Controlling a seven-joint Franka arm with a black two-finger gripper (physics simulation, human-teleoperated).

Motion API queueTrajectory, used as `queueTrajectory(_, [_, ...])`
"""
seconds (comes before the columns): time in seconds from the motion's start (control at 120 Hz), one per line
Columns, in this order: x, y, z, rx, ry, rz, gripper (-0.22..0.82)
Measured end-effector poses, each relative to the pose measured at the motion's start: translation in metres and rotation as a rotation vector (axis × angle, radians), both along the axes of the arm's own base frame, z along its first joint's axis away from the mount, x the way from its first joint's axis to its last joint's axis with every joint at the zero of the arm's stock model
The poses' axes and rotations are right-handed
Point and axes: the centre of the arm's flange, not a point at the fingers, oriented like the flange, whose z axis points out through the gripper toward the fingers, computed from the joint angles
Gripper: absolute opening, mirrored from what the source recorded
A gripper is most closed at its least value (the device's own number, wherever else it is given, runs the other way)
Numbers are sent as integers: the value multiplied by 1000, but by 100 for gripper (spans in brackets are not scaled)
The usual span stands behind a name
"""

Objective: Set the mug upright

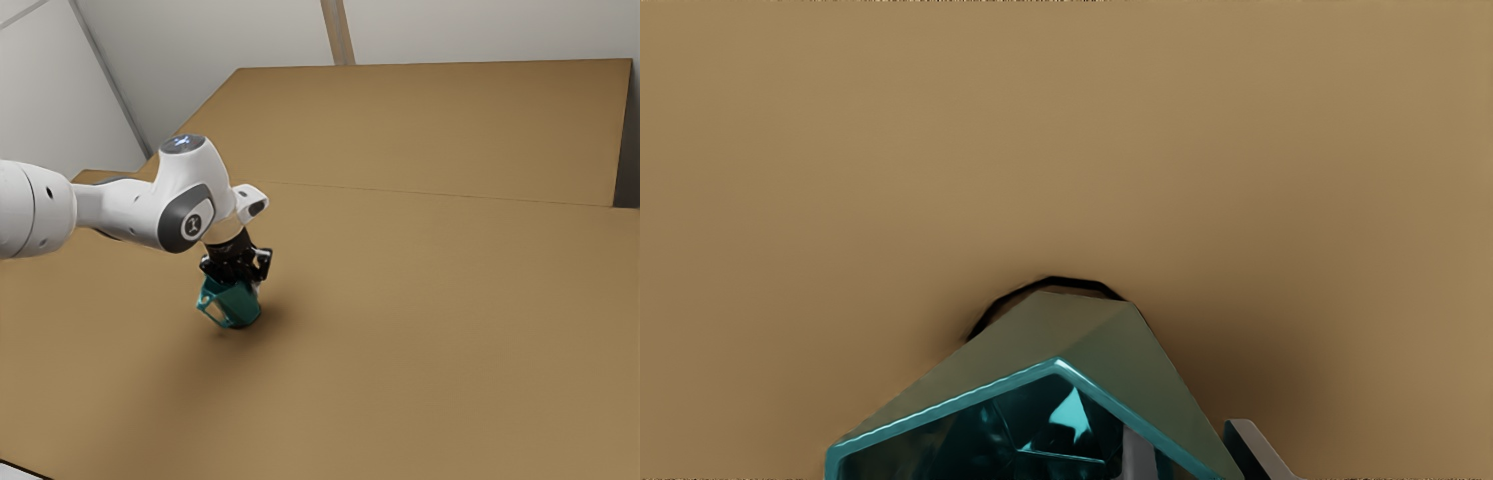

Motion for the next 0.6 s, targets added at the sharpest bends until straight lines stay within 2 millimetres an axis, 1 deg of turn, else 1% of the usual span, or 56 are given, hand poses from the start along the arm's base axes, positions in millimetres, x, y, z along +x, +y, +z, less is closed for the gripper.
queueTrajectory(0.067, [0,-2,3,0,-3,1,16])
queueTrajectory(0.117, [0,-2,6,1,-7,2,25])
queueTrajectory(0.175, [-1,-2,12,4,-17,3,34])
queueTrajectory(0.242, [-2,-6,23,8,-32,-3,41])
queueTrajectory(0.333, [-4,-18,37,15,-51,-23,48])
queueTrajectory(0.433, [-8,-33,51,22,-69,-49,53])
queueTrajectory(0.55, [-8,-50,84,30,-102,-74,56])
queueTrajectory(0.6, [-5,-55,99,33,-114,-84,57])
